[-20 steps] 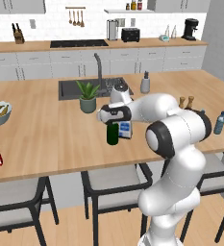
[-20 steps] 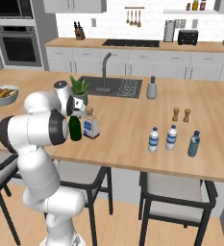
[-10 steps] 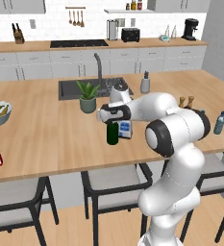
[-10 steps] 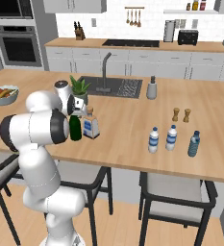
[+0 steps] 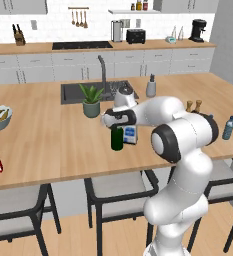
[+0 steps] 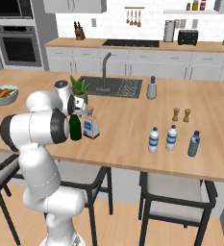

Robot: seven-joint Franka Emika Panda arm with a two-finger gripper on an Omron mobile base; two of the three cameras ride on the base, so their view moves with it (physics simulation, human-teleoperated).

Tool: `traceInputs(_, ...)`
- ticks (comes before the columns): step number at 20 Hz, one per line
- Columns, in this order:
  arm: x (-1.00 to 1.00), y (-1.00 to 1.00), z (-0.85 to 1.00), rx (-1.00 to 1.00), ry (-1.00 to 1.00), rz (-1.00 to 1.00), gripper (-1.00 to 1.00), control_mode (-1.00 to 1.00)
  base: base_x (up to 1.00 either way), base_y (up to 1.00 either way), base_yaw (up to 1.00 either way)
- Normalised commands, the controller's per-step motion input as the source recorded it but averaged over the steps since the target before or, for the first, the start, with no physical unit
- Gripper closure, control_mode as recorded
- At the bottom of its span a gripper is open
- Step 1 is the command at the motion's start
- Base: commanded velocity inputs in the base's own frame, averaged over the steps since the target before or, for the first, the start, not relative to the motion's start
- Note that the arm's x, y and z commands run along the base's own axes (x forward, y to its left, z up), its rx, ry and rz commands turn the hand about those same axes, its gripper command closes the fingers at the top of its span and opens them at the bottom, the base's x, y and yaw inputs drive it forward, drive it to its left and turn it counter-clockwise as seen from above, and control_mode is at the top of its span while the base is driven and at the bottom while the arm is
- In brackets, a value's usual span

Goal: Move the plastic bottles in the middle to the plastics group, and the glass bottles in the middle to the glass group.

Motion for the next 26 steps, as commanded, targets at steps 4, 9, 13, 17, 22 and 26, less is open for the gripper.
traceInputs(4,0.0,0.0,-0.04,0.0,-0.1,0.0,-1.0,-1.0,0.0,0.0,0.0)
traceInputs(9,0.01,0.0,-0.04,0.0,-0.06,0.0,-1.0,-1.0,0.0,0.0,0.0)
traceInputs(13,0.11,0.0,0.0,0.0,0.0,0.0,-1.0,-1.0,0.0,0.0,0.0)
traceInputs(17,0.01,0.0,0.0,0.0,0.0,0.0,-1.0,-1.0,0.0,0.0,0.0)
traceInputs(22,0.0,0.0,0.0,0.0,0.0,0.0,1.0,-1.0,0.0,0.0,0.0)
traceInputs(26,0.0,0.0,0.0,0.0,0.0,0.0,1.0,-1.0,0.0,0.0,0.0)
